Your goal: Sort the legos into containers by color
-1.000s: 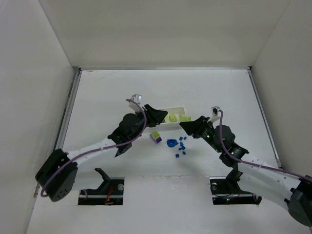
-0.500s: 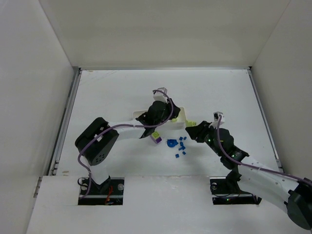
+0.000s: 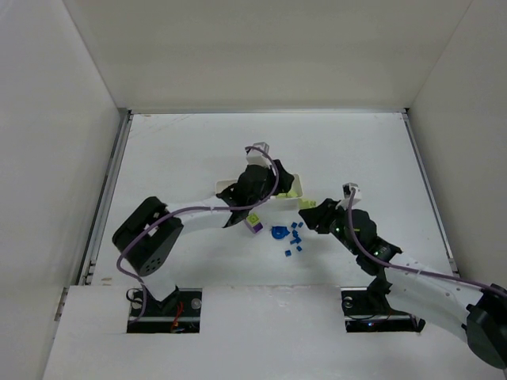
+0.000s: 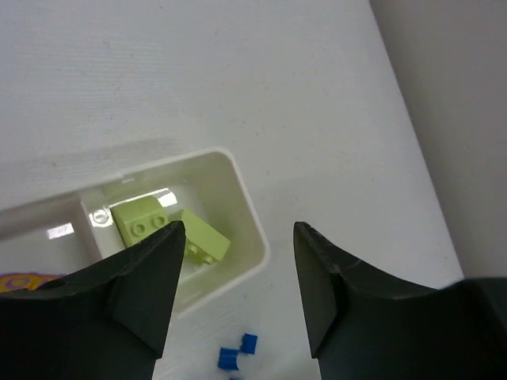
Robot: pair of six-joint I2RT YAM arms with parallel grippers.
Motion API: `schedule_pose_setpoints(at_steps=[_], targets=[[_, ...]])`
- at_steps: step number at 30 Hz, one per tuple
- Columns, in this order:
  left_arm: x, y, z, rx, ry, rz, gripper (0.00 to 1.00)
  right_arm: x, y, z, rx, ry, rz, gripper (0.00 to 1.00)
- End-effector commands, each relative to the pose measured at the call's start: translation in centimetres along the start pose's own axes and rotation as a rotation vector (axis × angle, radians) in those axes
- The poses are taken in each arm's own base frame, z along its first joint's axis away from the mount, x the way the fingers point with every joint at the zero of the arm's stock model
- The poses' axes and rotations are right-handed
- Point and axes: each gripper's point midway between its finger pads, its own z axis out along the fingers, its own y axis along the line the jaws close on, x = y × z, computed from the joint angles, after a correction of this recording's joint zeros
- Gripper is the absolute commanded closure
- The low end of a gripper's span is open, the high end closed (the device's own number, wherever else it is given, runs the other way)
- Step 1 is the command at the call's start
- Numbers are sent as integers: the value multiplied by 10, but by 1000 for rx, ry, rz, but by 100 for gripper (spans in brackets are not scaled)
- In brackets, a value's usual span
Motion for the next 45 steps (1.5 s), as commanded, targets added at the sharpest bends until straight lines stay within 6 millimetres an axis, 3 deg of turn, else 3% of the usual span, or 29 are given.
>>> schedule_pose_setpoints(at_steps=[1,7,13,22,31,37,45], targets=[[-32,-32,-39,118,-75,-103,46,-11,16,2,-55,-40,-7,70],[-26,-39,-86,246,-75,-292,47,-9,36,3,-136,-8,24,70],[-24,-29,-114,274,-83,-348,47,-3,64,8,-175,20,0,70],[-9,-23,-120,271,-49,-374,51,7,95,23,-185,55,-28,70],[-5,-6,-123,233,-54,-394,59,16,107,32,-178,77,-43,70],[-3,-12,-125,257,-31,-408,72,20,105,39,-152,77,-57,70],[4,-14,-126,253,12,-462,77,22,102,46,-121,65,-86,70]])
